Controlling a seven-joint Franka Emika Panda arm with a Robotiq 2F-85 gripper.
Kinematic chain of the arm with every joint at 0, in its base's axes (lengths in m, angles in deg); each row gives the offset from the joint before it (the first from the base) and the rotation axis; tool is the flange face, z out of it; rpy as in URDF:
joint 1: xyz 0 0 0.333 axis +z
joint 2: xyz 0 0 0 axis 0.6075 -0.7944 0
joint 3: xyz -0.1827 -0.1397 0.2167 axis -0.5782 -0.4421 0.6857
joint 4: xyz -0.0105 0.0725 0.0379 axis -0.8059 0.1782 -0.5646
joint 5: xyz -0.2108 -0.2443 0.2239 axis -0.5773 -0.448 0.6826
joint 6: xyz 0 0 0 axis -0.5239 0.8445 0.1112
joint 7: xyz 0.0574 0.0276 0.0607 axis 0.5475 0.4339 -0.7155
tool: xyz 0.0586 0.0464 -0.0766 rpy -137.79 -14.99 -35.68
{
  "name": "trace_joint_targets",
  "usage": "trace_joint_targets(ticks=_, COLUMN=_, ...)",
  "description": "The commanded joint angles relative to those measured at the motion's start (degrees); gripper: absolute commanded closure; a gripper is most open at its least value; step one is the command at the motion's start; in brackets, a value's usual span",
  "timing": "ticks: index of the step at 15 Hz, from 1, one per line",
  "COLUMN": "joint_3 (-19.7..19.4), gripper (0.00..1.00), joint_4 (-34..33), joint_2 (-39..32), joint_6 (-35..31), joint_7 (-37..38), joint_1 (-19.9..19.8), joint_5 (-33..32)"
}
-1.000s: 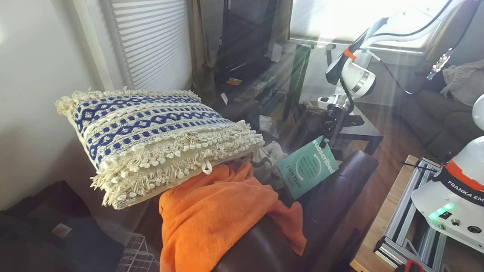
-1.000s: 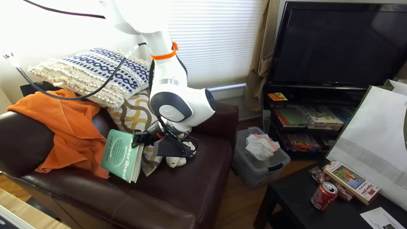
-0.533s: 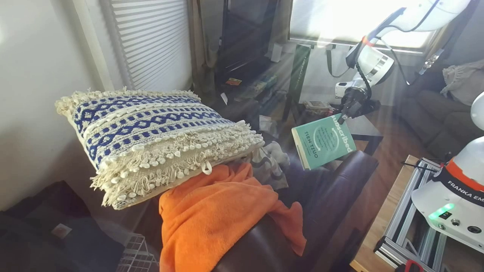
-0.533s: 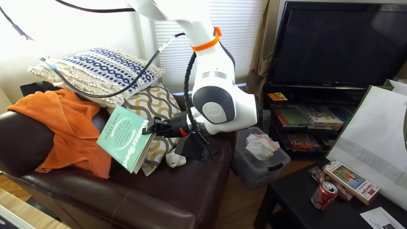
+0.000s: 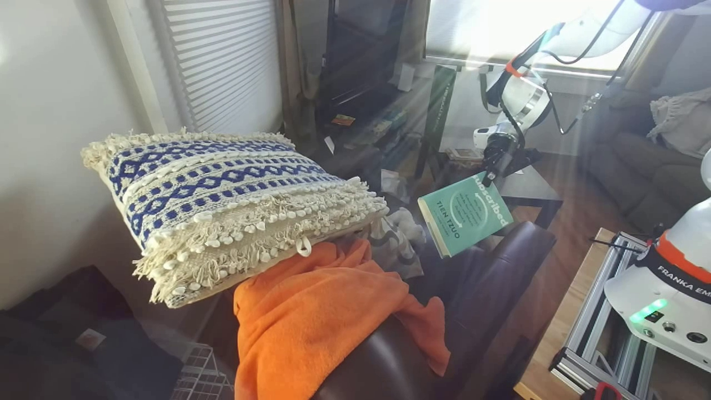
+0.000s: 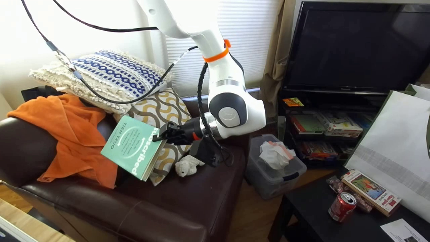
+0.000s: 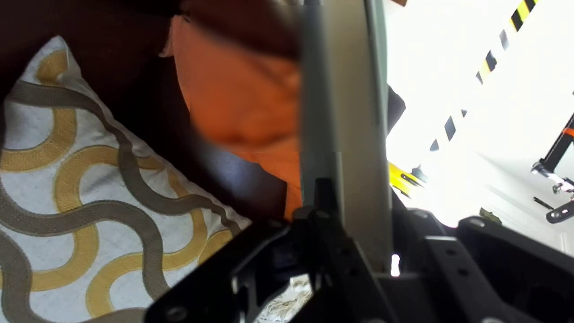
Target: Put the book on top of the sofa
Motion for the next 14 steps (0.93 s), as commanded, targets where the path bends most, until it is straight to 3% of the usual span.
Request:
trace_joint_targets(ticks=1, joint_3=-1.1, gripper=0.93, joint_4=-0.5, joint_2=1.6, joint_6=3.9, joint_7=1.2, joint_1=4.2, joint_5=3.9)
trace_joint_targets(ticks=9, joint_3=0.9, gripper=0.93, joint_4=-0.7, joint_2=1.1, joint_6=7.0, joint_7=11.4, joint_1=16.2, joint_5=4.6)
trace_joint_targets(ticks=14, joint_3=3.7, gripper=0.93, joint_4=-0.3, joint_2=1.3, joint_6=7.0, joint_7=13.9, joint_1=21.3, joint_5=6.9)
